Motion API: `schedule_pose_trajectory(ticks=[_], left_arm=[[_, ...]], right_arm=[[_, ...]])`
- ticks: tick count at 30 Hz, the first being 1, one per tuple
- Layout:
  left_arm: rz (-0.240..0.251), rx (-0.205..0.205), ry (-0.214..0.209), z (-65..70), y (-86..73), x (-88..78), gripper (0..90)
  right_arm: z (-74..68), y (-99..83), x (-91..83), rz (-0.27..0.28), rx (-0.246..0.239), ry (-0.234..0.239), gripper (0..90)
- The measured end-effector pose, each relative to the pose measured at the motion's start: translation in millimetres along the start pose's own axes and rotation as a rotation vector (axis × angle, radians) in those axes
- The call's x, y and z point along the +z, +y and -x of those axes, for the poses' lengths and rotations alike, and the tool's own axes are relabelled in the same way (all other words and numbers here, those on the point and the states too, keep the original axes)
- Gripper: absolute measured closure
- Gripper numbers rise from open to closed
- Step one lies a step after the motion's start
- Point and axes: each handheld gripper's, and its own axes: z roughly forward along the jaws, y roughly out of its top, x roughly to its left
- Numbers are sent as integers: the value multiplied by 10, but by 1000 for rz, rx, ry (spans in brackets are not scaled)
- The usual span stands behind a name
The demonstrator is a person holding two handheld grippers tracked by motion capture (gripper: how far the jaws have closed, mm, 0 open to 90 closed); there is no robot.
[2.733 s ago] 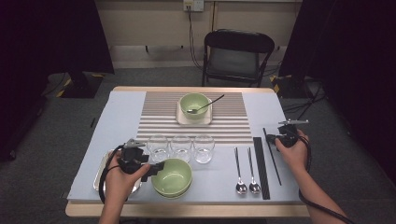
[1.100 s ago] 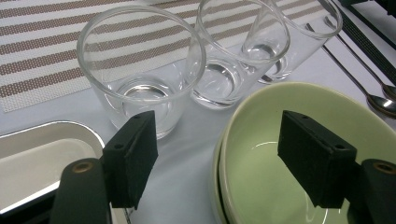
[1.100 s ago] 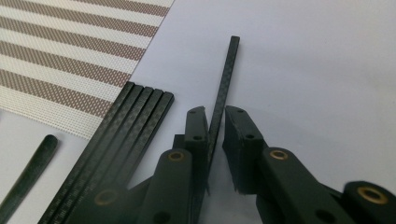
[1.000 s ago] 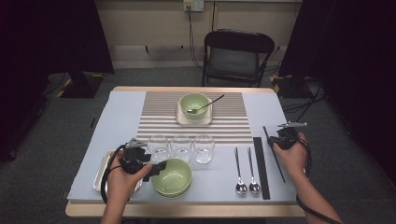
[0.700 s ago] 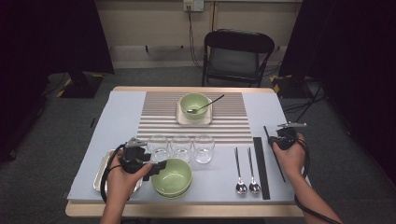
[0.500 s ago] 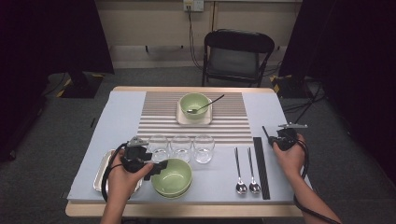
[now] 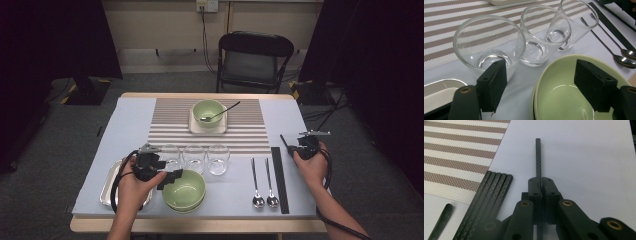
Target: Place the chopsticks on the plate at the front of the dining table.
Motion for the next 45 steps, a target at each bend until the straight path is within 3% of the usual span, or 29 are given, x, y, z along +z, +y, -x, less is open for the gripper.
schedule_pose_trajectory(ticks=[7, 12, 23, 31, 38, 40, 45], left_arm=[[11, -5, 10, 14, 76, -29, 234], [-17, -46, 8, 45, 108, 17, 229], [-2, -24, 3, 122, 234, 43, 284], [-8, 16, 17, 191, 316, 65, 349], [-16, 11, 40, 224, 382, 99, 372], [-12, -3, 28, 235, 404, 110, 365], [-16, 27, -10, 297, 459, 147, 371]], right_arm=[[44, 44, -57, 6, 16, 22, 866], [32, 120, -123, 19, 21, 43, 866], [36, 279, -243, 44, 22, 55, 866], [-67, 384, -326, 57, 8, 65, 866], [-161, 500, -400, 68, -6, 74, 866], [-188, 527, -424, 73, -2, 82, 866], [-232, 588, -458, 84, -8, 87, 866]])
